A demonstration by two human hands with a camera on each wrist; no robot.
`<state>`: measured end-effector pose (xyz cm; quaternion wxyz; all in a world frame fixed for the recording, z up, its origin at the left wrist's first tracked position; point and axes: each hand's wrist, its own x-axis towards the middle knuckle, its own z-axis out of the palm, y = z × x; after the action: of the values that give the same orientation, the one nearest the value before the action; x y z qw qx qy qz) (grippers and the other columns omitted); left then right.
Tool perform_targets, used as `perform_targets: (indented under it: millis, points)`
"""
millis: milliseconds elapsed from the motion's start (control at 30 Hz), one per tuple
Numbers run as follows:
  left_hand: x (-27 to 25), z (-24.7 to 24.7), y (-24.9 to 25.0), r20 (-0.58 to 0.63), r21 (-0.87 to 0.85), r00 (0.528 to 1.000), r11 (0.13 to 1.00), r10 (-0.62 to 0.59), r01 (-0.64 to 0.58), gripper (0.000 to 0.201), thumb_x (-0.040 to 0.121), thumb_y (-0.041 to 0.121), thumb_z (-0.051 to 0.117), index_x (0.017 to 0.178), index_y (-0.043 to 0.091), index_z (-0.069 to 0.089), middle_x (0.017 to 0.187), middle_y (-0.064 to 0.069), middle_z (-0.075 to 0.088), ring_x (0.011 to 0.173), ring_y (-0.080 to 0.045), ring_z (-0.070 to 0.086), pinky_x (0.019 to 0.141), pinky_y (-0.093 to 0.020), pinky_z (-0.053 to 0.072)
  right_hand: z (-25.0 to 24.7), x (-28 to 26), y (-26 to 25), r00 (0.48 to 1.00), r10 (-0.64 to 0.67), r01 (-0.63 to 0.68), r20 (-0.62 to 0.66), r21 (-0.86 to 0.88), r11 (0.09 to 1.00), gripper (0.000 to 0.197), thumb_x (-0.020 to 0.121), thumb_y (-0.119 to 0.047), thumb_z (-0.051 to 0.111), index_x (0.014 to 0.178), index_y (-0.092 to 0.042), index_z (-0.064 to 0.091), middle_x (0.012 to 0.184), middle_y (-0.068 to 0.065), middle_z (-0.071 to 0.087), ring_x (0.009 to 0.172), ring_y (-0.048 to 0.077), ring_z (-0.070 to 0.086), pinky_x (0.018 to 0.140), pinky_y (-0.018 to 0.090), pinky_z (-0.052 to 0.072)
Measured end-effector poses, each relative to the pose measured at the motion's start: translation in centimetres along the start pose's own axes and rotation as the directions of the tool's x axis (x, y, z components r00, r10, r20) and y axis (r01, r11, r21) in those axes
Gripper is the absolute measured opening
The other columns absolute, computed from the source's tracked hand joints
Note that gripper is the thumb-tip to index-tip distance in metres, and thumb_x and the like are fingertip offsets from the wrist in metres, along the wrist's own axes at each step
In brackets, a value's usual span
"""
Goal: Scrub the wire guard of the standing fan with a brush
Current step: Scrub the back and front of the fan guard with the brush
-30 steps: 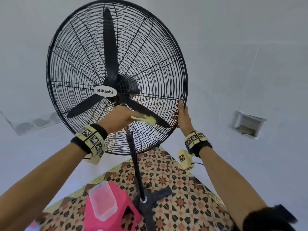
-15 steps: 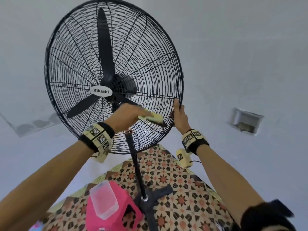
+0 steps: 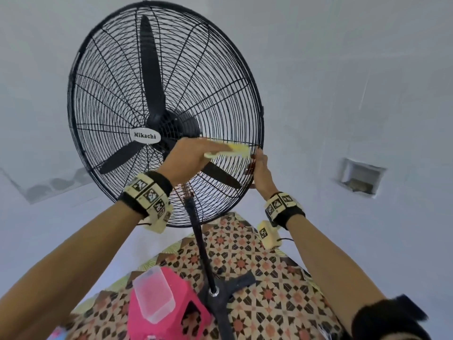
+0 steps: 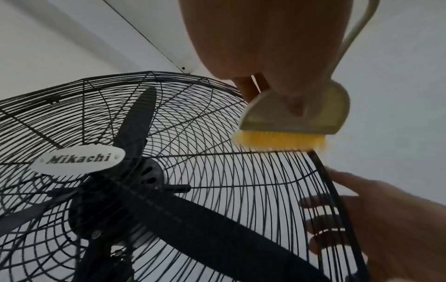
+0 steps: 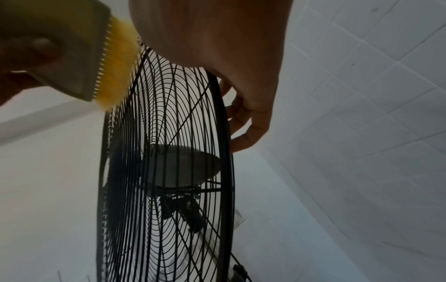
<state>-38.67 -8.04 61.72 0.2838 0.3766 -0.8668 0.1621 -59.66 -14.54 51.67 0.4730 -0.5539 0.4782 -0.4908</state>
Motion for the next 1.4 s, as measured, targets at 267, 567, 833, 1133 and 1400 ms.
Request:
perform_targets:
  millis: [267,567,833,1133,1400]
  points:
    - [-5.7,3.0,1.4,0.367,0.131,0.928,0.991,-0.064,0.017,0.047,0.095,0.0,0.065,0.13,0.03,0.071,0.12,0.0,0.076,0.087,-0.018,0.078,0.086,-0.033,0.062,-1.0,-1.0,-0.3,0.999,0.0,-0.003,0.037,0.076,0.997,0.066,0.098,-0.075,0.02,0.135,-0.024,0.038,0.121,-0.001,0.056,0.104,0.014,0.061,0.08,0.048,0.061]
    - [1.7,-0.2,4.5,0.0,0.202,0.993,0.972,0.119,-0.117,0.05,0.085,-0.011,0.057,0.119,0.019,0.079,0.119,0.001,0.077,0.108,-0.02,0.074,0.096,-0.043,0.06,-1.0,-1.1,0.5,0.992,-0.027,-0.005,0.124,0.257,0.966,0.069,0.095,-0.08,0.024,0.13,-0.03,0.056,0.128,0.004,0.063,0.114,0.022,0.063,0.081,0.053,0.062]
    - [-5.9,4.0,6.5,0.336,0.29,0.938,0.939,0.081,-0.185,0.052,0.073,-0.003,0.087,0.116,0.023,0.076,0.111,0.006,0.079,0.08,-0.014,0.078,0.059,-0.031,0.06,-2.3,-0.6,1.8,0.977,-0.038,-0.023,0.212,0.277,0.96,0.074,0.09,-0.084,0.035,0.133,-0.028,0.054,0.13,0.0,0.065,0.118,0.017,0.064,0.082,0.05,0.062]
    - [2.0,1.9,12.0,0.274,0.567,0.955,0.821,-0.113,-0.066,0.016,0.087,0.005,0.069,0.099,0.016,0.069,0.084,0.0,0.07,0.071,-0.021,0.067,0.064,-0.036,0.057,-2.8,0.4,1.3,0.924,0.044,-0.21,0.379,0.41,0.888,0.067,0.092,-0.071,0.055,0.135,-0.019,0.061,0.123,0.008,0.07,0.118,0.025,0.065,0.083,0.053,0.06]
    - [-0.9,4.8,13.7,0.251,0.599,0.922,0.795,-0.294,0.091,0.023,0.098,0.011,0.054,0.113,0.017,0.07,0.099,0.0,0.076,0.081,-0.019,0.071,0.068,-0.036,0.058,-2.8,0.4,1.1,0.938,0.092,-0.231,0.333,0.408,0.883,0.051,0.103,-0.061,0.041,0.119,-0.017,0.063,0.114,0.005,0.07,0.111,0.023,0.064,0.082,0.051,0.06]
